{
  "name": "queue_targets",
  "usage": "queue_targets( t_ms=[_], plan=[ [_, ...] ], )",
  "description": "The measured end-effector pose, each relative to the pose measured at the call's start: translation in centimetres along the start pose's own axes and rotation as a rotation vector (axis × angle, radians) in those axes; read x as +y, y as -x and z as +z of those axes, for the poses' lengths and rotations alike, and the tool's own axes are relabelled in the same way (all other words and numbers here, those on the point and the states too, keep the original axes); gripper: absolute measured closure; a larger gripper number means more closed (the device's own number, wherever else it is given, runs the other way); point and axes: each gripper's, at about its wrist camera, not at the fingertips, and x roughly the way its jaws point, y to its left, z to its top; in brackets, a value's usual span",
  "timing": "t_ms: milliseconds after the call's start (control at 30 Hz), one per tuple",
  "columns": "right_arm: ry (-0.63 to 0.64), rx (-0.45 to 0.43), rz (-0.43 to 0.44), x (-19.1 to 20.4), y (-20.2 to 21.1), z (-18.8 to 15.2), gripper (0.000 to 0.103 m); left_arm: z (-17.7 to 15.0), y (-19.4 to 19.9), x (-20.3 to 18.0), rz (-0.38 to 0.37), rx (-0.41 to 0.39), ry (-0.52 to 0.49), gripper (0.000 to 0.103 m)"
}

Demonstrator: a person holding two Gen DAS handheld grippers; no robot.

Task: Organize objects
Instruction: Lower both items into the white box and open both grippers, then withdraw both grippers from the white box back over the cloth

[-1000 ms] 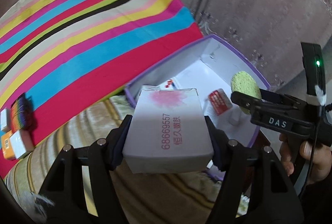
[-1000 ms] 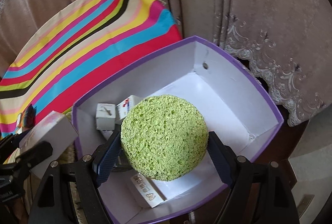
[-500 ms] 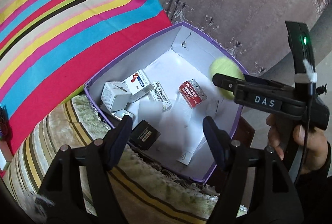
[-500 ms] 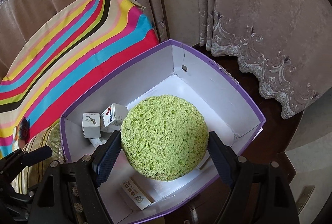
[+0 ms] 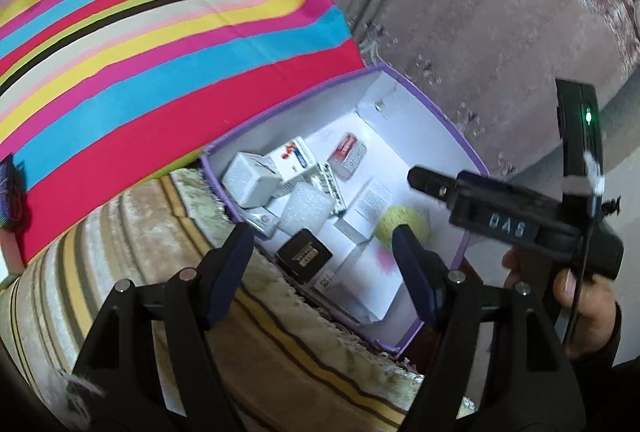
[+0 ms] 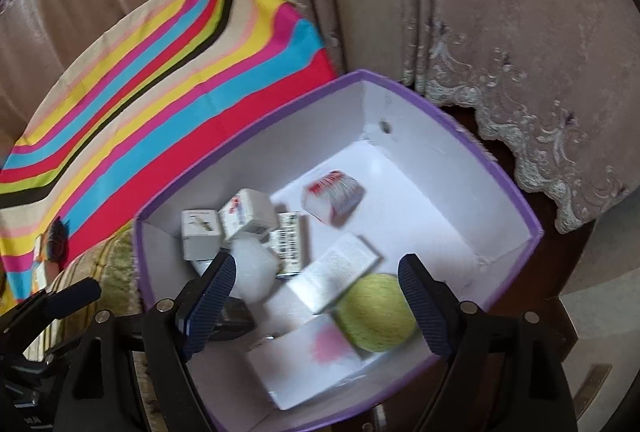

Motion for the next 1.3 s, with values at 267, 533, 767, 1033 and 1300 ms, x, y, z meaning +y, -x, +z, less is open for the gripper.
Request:
queue_targets(
  t_ms=[267, 533, 767, 1033, 1300],
  plan=[
    [0.11, -0.016, 0.086, 5.5, 0.4, -0.2, 0.018, -0.4, 2.5, 3.5, 0.057, -0.071, 0.097, 0.028],
    [0.221, -0.001, 0.168, 10.7, 0.2, -1.2, 0.018, -1.7, 5.7, 7.4, 0.099, -0.146, 0.205, 0.028],
    [0.271, 0.045, 0.229, 13.9, -0.3, -2.1, 0.018, -3.7, 9.1, 11.4, 0.186, -0.216, 0.314, 0.028],
    [0.33, 0.058, 0.244, 16.6, -0.5, -2.7, 0.018, -6.5, 12.2, 15.6, 0.26, -0.261, 0.433, 0.028],
    [0.397, 0.066, 0.263, 19.9, -0.5, -3.3, 0.018, -9.3, 14.3, 19.4, 0.328, -0.284, 0.523, 0.028]
  ],
)
